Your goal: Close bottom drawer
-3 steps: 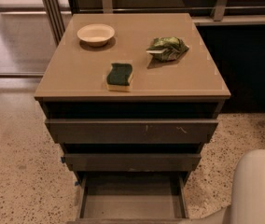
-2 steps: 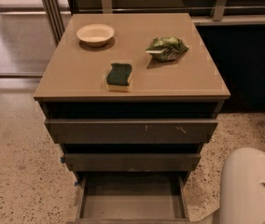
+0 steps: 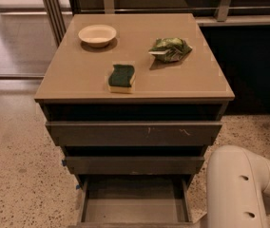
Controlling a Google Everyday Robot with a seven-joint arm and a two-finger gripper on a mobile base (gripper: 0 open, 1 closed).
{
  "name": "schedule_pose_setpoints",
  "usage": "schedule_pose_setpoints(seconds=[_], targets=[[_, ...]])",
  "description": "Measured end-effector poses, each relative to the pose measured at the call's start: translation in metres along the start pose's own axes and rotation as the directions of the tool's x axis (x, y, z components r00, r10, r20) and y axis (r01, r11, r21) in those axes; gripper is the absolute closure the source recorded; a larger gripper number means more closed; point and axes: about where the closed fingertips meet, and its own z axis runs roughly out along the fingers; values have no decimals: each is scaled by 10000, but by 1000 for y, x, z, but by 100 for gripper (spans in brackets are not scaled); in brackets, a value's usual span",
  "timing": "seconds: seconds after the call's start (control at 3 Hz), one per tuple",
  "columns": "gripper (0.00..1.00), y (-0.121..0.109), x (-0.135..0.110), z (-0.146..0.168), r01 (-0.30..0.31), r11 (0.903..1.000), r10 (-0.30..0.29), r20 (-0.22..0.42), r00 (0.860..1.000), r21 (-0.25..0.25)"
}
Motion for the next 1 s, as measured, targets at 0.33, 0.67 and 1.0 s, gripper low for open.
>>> schedule_pose_setpoints(seconds=[0.33,0.67,1.0], targets=[[100,-15,-7,4,169,9983,-170,11,9999,556],[100,-29,-12,2,235,9945,-239,28,9997,1017],[100,-40,-16,-5,230,9909,-235,18,9997,1327]])
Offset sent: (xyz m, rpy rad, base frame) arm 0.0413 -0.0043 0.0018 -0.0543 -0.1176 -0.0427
